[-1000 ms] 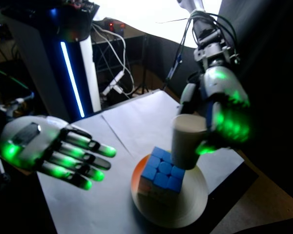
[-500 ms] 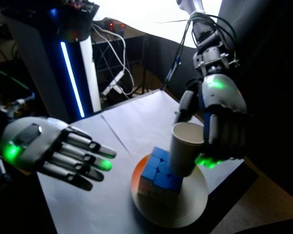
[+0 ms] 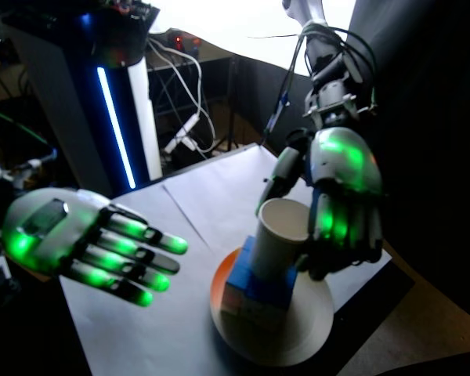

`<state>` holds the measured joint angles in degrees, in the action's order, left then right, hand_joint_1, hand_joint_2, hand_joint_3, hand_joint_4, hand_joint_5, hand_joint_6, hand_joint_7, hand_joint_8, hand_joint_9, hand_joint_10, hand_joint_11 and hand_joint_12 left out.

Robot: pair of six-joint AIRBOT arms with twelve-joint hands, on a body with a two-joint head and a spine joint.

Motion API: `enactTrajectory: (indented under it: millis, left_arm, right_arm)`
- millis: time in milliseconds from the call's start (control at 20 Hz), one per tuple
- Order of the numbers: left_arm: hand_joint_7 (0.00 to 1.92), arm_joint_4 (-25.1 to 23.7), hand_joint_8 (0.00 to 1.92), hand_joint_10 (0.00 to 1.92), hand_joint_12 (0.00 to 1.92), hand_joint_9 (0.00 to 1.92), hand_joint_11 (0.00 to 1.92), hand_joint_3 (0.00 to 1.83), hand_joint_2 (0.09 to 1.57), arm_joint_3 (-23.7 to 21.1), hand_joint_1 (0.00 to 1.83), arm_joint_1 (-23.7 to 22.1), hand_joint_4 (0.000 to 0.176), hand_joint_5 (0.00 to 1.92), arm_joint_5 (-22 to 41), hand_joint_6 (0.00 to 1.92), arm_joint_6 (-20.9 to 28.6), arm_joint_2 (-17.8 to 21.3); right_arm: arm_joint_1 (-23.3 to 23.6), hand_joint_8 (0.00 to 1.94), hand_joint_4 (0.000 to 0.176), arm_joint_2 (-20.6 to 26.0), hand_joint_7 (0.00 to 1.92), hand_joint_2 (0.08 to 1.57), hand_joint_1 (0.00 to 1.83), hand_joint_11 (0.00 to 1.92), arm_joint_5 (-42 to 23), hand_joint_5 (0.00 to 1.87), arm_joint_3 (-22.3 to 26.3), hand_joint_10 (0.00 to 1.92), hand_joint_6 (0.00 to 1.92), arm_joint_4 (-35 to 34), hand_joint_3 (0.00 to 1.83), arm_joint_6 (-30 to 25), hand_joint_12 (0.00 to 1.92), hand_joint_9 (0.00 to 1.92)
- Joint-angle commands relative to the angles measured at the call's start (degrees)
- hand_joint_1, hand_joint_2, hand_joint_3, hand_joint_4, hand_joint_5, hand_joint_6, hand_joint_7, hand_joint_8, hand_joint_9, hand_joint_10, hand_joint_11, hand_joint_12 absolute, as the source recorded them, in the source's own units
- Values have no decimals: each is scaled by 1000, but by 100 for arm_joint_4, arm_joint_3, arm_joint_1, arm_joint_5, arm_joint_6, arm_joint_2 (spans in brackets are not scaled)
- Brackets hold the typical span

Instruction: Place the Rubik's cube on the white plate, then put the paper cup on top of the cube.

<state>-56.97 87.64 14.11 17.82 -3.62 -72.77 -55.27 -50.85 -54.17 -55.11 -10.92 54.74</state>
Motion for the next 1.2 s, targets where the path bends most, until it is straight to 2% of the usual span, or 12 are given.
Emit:
enactTrajectory:
  millis: [0, 250, 350, 450, 550, 700, 850, 900, 1000, 1050, 1100, 1150]
  left_arm:
    - [133, 166, 0, 493, 1728, 0, 0, 1, 1119, 26, 449, -55, 84, 46, 344, 89, 18, -33]
    - [0, 173, 0, 2, 1920, 0, 0, 0, 1043, 39, 473, -56, 123, 0, 348, 0, 19, -32]
    - [0, 200, 0, 0, 1921, 0, 0, 0, 994, 37, 448, -55, 145, 0, 390, 0, 19, -20]
    - [0, 276, 0, 0, 1839, 0, 0, 0, 958, 22, 440, -55, 153, 0, 490, 0, 19, 34]
    - [0, 563, 0, 0, 1158, 0, 0, 0, 985, -155, 441, -57, 176, 0, 692, 0, -226, 238]
    - [0, 1301, 0, 0, 928, 0, 0, 0, 980, -581, 353, -66, 163, 0, 961, 0, -1158, 660]
    - [0, 1791, 0, 0, 8, 0, 0, 9, 1024, -820, 368, -66, 167, 0, 1388, 0, -1451, 1004]
    - [0, 2020, 0, 0, 0, 0, 0, 13, 1039, -995, 368, -55, 140, 0, 1496, 0, -1791, 1177]
    - [0, 2372, 0, 0, 0, 0, 0, 8, 1031, -1230, 362, 23, 129, 0, 1698, 0, -2234, 1418]
    - [0, 2604, 0, 0, 383, 0, 0, 0, 1054, -1335, 278, 106, 151, 0, 1851, 0, -2397, 1553]
    - [2, 2809, 0, 21, 1384, 56, 0, 5, 1096, -1415, 253, 196, 155, 0, 2022, 0, -2545, 1666]
    - [0, 2934, 0, 3, 1296, 10, 0, 4, 1119, -1458, 305, 253, 169, 0, 2122, 0, -2626, 1726]
  right_arm:
    - [33, 2, 0, 4, 83, 1265, 530, 0, -721, 0, -11, 383, 0, 11, 0, -7, 930, 17]
    - [27, 4, 0, 3, 72, 1256, 538, 0, -721, 0, -12, 378, 0, 5, 0, -7, 950, 11]
    - [26, 2, 24, 2, 71, 1247, 487, 0, -721, 0, -12, 387, 0, 3, 0, -7, 961, 34]
    - [17, 0, 20, 2, 64, 1242, 470, 0, -722, 0, -12, 392, 0, -1, 0, -7, 1003, 41]
    - [14, 0, 0, 5, 52, 1263, 591, 0, -723, 0, -10, 386, 0, -4, 2, -7, 940, 0]
    - [15, 3, 0, 37, 51, 1254, 499, 0, -724, 0, -1, 374, 0, -4, 0, -7, 942, 30]
    - [16, 0, 0, 55, 40, 1258, 500, 0, -745, 0, 55, 373, 0, 3, 0, -6, 982, 2]
    - [16, 4, 0, 84, 38, 1258, 507, 0, -810, 0, 84, 381, 0, 28, 0, -6, 1043, 14]
    - [17, 0, 4, 225, 0, 1252, 490, 0, -1074, 0, 138, 302, 0, 32, 0, -5, 947, 0]
    - [17, 0, 27, 279, 0, 1266, 484, 0, -1190, 0, 165, 290, 0, 31, 3, -5, 872, 0]
    - [17, 0, 63, 317, 0, 1282, 421, 0, -1265, 0, 180, 280, 0, 32, 5, -5, 813, 1]
    - [17, 0, 76, 339, 0, 1278, 402, 0, -1306, 0, 188, 279, 0, 32, 2, -3, 812, 9]
